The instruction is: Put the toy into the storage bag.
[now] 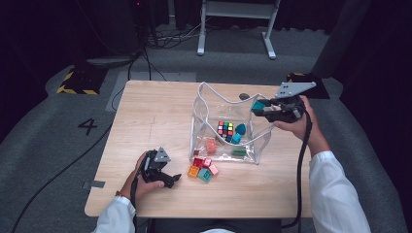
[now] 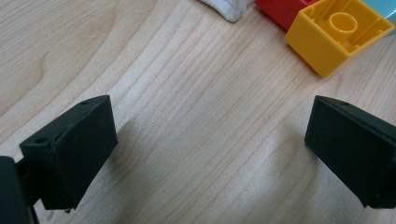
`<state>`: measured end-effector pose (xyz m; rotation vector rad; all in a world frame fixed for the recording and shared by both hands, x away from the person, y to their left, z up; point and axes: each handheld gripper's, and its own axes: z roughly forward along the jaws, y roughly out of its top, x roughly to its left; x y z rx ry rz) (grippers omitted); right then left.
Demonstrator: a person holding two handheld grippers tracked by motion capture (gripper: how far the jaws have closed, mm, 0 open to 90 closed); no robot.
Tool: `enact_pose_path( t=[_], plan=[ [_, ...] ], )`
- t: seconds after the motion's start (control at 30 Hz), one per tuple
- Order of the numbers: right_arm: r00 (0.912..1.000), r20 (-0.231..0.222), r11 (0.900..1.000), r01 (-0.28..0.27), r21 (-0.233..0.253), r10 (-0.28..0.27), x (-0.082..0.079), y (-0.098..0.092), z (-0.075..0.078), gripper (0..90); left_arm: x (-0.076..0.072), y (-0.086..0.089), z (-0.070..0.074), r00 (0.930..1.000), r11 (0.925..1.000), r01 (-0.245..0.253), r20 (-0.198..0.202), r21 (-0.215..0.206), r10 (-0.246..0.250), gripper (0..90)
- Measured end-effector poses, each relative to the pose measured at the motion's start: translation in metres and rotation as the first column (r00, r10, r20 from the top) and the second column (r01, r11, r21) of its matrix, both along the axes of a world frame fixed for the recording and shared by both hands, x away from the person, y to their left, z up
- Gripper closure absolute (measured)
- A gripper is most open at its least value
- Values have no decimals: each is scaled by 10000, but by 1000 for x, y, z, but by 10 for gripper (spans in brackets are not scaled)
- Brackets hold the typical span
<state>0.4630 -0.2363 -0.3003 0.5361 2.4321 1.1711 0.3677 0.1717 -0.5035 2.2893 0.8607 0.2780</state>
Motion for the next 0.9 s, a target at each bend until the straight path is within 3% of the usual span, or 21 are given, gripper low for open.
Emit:
enact_pose_path(
  t=[0.13,0.27,0.43,0.5,0.57,0.6,0.7,0.8,0.9],
  plan=[
    [9996,-235,9981,-191,-591,178,7,14,-3,592,0,0,0,10000,10000,-1,0,1,1,24],
    [9982,-463,9955,-420,-851,381,12,21,-6,592,0,0,0,10000,10000,-2,3,1,2,24],
    [9934,-889,9810,-874,-1730,728,21,35,-12,591,0,0,0,10000,10000,-2,2,-3,2,24],
    [9928,-1029,9746,-822,-2085,617,23,38,-14,592,0,0,0,10000,10000,-2,4,1,2,24],
    [9917,-1074,9716,-933,-2173,712,25,39,-15,592,0,0,0,10000,10000,0,3,1,0,24],
    [9902,-1218,9627,-974,-2523,683,28,40,-17,591,0,0,0,10000,10000,-2,1,-2,2,24],
    [9894,-1260,9533,-1050,-2833,715,31,42,-21,591,0,0,0,10000,10000,0,0,-2,0,24],
    [9883,-1425,9527,-935,-2891,537,32,40,-22,591,0,0,0,10000,10000,4,0,-2,-4,23],
    [9888,-1425,9459,-876,-3124,445,36,36,-23,591,0,0,0,10000,10000,3,1,-4,-3,24]
  ],
)
